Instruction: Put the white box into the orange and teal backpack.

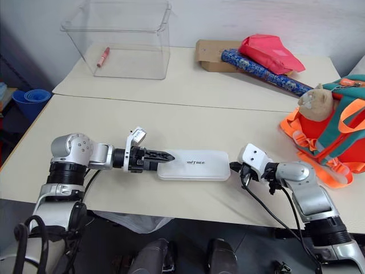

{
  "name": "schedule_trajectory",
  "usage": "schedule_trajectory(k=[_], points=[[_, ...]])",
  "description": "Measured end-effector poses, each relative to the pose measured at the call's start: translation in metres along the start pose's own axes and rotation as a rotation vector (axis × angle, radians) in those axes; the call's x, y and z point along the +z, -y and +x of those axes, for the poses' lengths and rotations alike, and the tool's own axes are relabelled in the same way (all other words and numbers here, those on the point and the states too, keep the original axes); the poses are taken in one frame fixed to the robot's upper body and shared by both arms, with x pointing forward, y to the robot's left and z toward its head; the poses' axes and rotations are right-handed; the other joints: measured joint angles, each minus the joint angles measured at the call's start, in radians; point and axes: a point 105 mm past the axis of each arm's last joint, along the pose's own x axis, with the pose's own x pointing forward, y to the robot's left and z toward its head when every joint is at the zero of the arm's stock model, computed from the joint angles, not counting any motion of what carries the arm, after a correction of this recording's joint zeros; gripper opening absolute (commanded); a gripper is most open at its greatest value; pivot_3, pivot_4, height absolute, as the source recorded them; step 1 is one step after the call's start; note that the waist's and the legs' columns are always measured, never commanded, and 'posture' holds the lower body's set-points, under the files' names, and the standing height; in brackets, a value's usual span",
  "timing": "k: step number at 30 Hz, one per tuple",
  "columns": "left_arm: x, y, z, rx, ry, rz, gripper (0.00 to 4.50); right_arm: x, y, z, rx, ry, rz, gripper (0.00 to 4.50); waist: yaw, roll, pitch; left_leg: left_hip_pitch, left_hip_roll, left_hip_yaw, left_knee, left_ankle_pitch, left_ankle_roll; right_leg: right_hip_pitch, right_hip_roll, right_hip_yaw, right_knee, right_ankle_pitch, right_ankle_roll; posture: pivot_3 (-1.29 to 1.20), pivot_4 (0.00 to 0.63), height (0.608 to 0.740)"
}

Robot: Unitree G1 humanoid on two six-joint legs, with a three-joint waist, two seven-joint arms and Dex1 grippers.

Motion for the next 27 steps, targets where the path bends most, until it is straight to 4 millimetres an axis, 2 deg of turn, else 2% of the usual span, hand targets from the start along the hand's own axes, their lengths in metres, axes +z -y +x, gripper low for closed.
schedule_trajectory(k=[3, 5, 8, 10, 12, 14, 16, 20, 24, 25, 27], points=[[-0.002, 0.003, 0.010, -0.019, -0.016, -0.008, 3.84, 0.003, -0.001, 0.005, -0.003, 0.023, 0.010, 0.00, -0.001, 0.000, 0.000, 0.000, 0.000, 0.000, 0.000, 0.000, 0.000, 0.000, 0.000, 0.000, 0.000, 0.000, 0.000, 0.00, 0.150, 0.740], [-0.004, 0.003, 0.019, -0.034, -0.022, -0.031, 3.25, 0.005, -0.002, 0.008, -0.004, 0.034, 0.015, 0.00, -0.001, 0.000, 0.000, -0.001, 0.000, 0.000, 0.000, 0.000, 0.000, -0.001, 0.000, 0.000, 0.000, 0.000, 0.000, 0.00, 0.150, 0.740], [-0.003, 0.002, 0.022, -0.037, -0.007, -0.052, 2.27, 0.002, -0.001, 0.004, -0.026, 0.034, 0.033, 0.00, -0.003, 0.000, 0.000, -0.001, 0.000, 0.000, -0.001, 0.000, 0.000, -0.001, 0.001, 0.000, 0.000, 0.000, 0.000, 0.00, 0.150, 0.740], [-0.001, 0.009, 0.022, -0.088, 0.025, -0.027, 1.69, -0.001, -0.007, -0.003, -0.034, 0.052, 0.070, 0.00, 0.000, 0.000, 0.000, -0.002, 0.001, -0.001, -0.001, 0.000, 0.000, -0.001, 0.001, -0.001, 0.000, 0.000, 0.000, 0.00, 0.150, 0.740], [-0.001, 0.014, 0.021, -0.116, 0.062, 0.028, 1.27, -0.006, -0.015, -0.009, -0.036, 0.082, 0.127, 0.37, -0.002, 0.000, 0.000, -0.002, 0.000, -0.001, -0.002, 0.000, -0.001, 0.000, 0.001, -0.001, 0.000, 0.000, 0.000, 0.00, 0.150, 0.740], [-0.003, 0.013, 0.018, -0.121, 0.101, 0.121, 1.24, -0.007, -0.022, -0.020, -0.064, 0.136, 0.208, 0.88, -0.002, 0.000, 0.000, -0.002, 0.001, -0.001, -0.002, 0.000, -0.001, -0.001, 0.001, -0.001, 0.000, 0.000, 0.000, 0.00, 0.150, 0.740], [-0.006, 0.013, 0.011, -0.138, 0.149, 0.290, 1.24, -0.012, -0.025, -0.044, -0.129, 0.177, 0.273, 1.55, -0.002, 0.000, 0.000, -0.002, 0.001, 0.000, -0.003, -0.001, -0.002, -0.001, 0.001, 0.000, -0.002, 0.000, 0.000, 0.00, 0.150, 0.740], [0.000, 0.019, -0.016, -0.208, 0.317, 0.676, 1.24, -0.036, -0.032, -0.103, -0.356, 0.202, 0.379, 2.94, -0.002, 0.000, 0.000, -0.001, 0.003, 0.002, -0.003, -0.002, -0.004, -0.001, 0.001, 0.001, -0.005, 0.000, -0.001, 0.00, 0.150, 0.740], [-0.006, 0.036, -0.022, -0.282, 0.294, 0.985, 1.24, -0.049, -0.026, -0.156, -0.582, 0.203, 0.401, 4.22, 0.000, 0.000, 0.000, 0.000, 0.002, 0.003, -0.004, -0.006, -0.007, -0.001, 0.000, 0.003, -0.005, 0.000, -0.001, 0.00, 0.150, 0.740], [-0.008, 0.038, -0.022, -0.295, 0.292, 1.039, 1.24, -0.051, -0.022, -0.173, -0.649, 0.202, 0.396, 4.45, 0.000, 0.000, 0.000, 0.000, 0.002, 0.003, -0.004, -0.006, -0.007, -0.001, 0.000, 0.003, -0.005, 0.000, -0.001, 0.00, 0.150, 0.740], [-0.010, 0.039, -0.022, -0.302, 0.297, 1.081, 1.24, -0.055, -0.016, -0.196, -0.742, 0.203, 0.390, 4.45, -0.002, 0.000, 0.000, 0.000, 0.003, 0.003, -0.004, -0.005, -0.003, -0.001, 0.000, 0.003, -0.005, 0.000, -0.001, 0.00, 0.150, 0.740]])
